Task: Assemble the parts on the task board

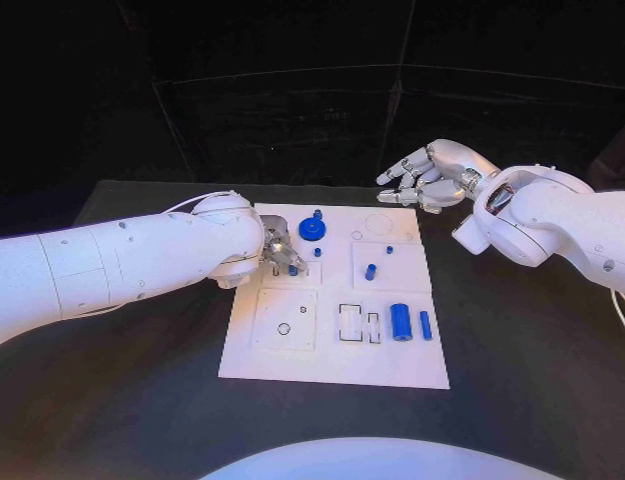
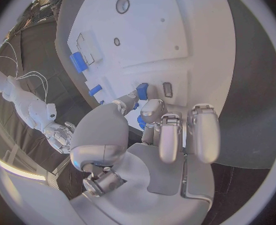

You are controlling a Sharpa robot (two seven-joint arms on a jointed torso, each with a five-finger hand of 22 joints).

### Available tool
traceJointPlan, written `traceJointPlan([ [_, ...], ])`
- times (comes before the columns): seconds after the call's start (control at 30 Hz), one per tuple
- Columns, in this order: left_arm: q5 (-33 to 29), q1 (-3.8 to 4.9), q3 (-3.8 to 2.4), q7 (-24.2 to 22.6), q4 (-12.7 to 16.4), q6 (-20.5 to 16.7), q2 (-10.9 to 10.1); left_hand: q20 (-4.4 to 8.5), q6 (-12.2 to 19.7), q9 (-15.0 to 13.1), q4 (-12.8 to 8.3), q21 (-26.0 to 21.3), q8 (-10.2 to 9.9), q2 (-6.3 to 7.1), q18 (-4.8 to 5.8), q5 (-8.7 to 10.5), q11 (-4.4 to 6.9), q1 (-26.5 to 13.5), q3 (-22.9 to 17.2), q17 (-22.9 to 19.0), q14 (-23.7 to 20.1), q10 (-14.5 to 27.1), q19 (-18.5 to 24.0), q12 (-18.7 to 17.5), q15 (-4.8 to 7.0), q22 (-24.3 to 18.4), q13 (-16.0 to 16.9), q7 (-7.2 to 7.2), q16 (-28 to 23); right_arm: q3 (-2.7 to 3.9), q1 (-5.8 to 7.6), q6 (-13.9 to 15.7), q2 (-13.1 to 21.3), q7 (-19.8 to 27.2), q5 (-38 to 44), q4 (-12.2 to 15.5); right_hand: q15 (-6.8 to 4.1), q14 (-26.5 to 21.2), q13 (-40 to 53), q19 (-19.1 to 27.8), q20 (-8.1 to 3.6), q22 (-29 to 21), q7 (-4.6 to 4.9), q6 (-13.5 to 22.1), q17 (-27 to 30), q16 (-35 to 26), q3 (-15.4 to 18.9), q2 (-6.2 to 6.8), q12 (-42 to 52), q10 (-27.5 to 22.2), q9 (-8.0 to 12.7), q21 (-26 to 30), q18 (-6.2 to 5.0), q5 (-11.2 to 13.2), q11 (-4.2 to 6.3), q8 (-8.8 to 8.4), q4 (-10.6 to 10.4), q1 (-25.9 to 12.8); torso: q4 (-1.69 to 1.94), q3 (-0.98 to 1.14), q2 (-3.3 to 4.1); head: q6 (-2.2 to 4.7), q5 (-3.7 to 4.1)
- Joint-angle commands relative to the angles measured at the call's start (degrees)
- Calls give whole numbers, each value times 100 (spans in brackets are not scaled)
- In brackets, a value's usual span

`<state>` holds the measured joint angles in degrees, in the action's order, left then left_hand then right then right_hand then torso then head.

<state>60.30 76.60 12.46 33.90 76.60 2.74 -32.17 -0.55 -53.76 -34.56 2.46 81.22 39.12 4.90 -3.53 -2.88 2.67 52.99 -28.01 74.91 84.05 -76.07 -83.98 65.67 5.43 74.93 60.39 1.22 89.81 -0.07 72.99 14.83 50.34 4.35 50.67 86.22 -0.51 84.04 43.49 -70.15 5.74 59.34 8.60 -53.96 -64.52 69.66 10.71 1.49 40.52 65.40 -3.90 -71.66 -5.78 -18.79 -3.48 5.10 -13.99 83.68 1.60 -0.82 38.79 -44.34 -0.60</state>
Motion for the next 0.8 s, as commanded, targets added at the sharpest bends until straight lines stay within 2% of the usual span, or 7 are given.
traceJointPlan([
  [0.03,-26,1,1,40,-11,98,6,23,-58,-12,83,37,34,19,91,-20,-9,-116,168,1509,595,-41,-222,44,51,271,10,10,19,4,11,-31,0,38,9,14,-41,21,-12,22,-29,-13,-20,-8,10,-42,48,-56,-22,19,-9,36,-82,-2,15,26,-9,-27,7,-1,-5,0,-1],
  [0.2,-27,1,1,47,-22,54,-6,23,-77,-17,316,38,43,116,92,-17,-5,-374,636,1509,595,-50,-224,61,53,283,20,1,19,4,11,-30,-1,38,9,11,-41,18,-15,31,-29,-28,-19,-7,22,-54,54,-57,-23,17,-8,46,-85,3,14,26,-13,-32,6,-1,-4,3,5],
  [0.57,-74,1,-18,-6,0,-214,-105,48,-61,-28,692,-7,48,64,80,-2,14,-352,1583,1509,595,-27,-209,49,70,249,-5,-17,19,4,11,-25,-4,45,9,0,-35,9,-34,52,-25,-65,-13,9,38,-82,100,-65,-25,7,-6,79,-91,37,7,23,-48,-80,0,-5,-4,37,15],
  [0.67,-144,2,-117,-54,35,-300,-149,47,-39,-29,769,-41,44,48,72,0,8,-317,1744,1509,595,-3,-196,24,76,209,-35,-14,19,4,11,-23,-5,47,9,-8,-34,8,-37,51,-24,-66,-12,11,41,-86,109,-68,-24,6,-6,81,-91,49,5,23,-54,-88,7,-5,-5,51,26],
  [0.73,-230,7,-227,-91,55,-339,-180,47,-12,-27,814,-60,35,34,67,0,5,-288,1834,1509,595,21,-188,-2,70,187,-65,-5,19,4,11,-23,-6,49,9,-14,-34,8,-37,51,-24,-66,-12,11,41,-86,109,-68,-24,6,-6,81,-91,49,5,23,-54,-88,7,-3,-5,51,26],
  [0.77,-308,15,-329,-119,74,-348,-209,44,22,-22,838,-96,19,23,57,7,-4,-247,1895,1509,595,70,-173,-69,62,141,-143,6,19,4,11,-23,-8,49,9,-20,-34,8,-37,51,-24,-66,-12,11,41,-86,109,-68,-24,6,-6,81,-91,49,5,23,-54,-88,6,-2,-8,57,27],
  [0.8,-335,21,-378,-128,82,-339,-222,35,70,-9,841,-125,-11,17,51,8,-15,-196,1937,1509,595,122,-160,-137,55,106,-220,26,19,4,11,-23,-8,50,9,-22,-33,8,-38,52,-24,-67,-12,12,39,-86,113,-69,-23,6,-6,83,-91,54,5,23,-57,-92,4,-1,-8,67,31],
])
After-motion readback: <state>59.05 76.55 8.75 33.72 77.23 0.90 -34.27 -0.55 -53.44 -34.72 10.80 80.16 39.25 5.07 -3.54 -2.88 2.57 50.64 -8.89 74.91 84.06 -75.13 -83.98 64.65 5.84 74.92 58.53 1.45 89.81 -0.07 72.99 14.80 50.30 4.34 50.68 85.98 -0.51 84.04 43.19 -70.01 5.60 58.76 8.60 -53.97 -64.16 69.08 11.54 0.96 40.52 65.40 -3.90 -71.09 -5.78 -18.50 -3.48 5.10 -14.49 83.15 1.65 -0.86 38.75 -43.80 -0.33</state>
